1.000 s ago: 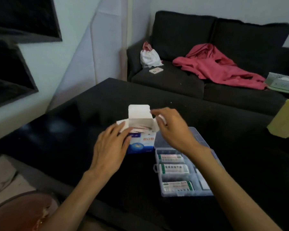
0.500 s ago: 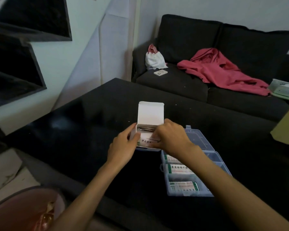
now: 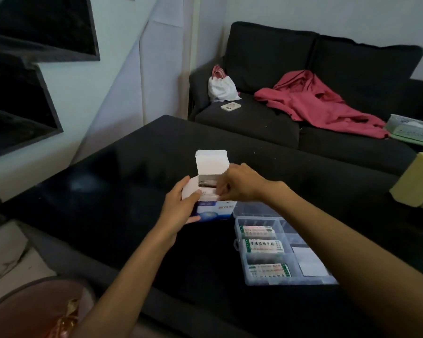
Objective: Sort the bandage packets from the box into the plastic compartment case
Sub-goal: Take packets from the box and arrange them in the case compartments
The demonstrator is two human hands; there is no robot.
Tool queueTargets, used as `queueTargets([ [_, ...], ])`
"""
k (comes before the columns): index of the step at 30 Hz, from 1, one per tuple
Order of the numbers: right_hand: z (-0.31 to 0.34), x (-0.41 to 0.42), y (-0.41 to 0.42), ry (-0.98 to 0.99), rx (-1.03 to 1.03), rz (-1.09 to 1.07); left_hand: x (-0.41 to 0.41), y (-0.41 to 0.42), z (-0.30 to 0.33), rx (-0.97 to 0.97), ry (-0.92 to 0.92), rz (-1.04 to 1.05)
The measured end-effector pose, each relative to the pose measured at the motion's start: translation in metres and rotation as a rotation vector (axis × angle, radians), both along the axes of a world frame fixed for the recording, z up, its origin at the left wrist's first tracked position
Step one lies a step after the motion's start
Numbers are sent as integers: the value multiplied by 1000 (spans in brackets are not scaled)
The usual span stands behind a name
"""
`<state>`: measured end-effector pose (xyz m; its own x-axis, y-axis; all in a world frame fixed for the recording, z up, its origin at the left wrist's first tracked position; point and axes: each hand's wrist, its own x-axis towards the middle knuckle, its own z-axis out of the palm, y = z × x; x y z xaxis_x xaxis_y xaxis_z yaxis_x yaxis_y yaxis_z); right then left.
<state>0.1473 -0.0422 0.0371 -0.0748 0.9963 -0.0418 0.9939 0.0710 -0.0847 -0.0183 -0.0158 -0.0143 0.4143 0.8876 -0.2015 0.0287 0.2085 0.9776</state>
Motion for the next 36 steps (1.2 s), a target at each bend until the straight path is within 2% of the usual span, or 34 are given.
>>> queueTargets([
  [3,0,7,-6,172,114,-21,0,0,-2,37,8,-2],
  [6,0,6,-14,518,165,-116,1,3,-8,106,67,13],
  [9,0,1,-29,849,301,-229,5,7,-13,198,167,60],
  [11,1,-3,-45,1033,381,-287,7,5,-10,323,265,147],
  [13,-1,-3,-68,1159,420,-360,5,-7,-2,553,362,270],
  [15,-13,4,-95,1220,400,-428,3,-25,6,807,345,294],
  [17,-29,12,-119,1281,353,-543,1,-46,11,958,344,212],
  [18,-38,17,-127,1329,340,-612,0,-54,11,982,359,113],
  [20,-51,26,-138,1371,349,-744,0,-68,9,942,429,-223],
  [22,-59,35,-143,1359,362,-845,0,-73,1,945,587,-521],
  [24,-63,44,-146,1397,349,-884,3,-74,-6,960,707,-644],
  [29,-64,51,-148,1532,369,-839,8,-68,-10,933,731,-667],
  [36,-63,51,-137,1519,414,-842,12,-55,-13,852,751,-647],
])
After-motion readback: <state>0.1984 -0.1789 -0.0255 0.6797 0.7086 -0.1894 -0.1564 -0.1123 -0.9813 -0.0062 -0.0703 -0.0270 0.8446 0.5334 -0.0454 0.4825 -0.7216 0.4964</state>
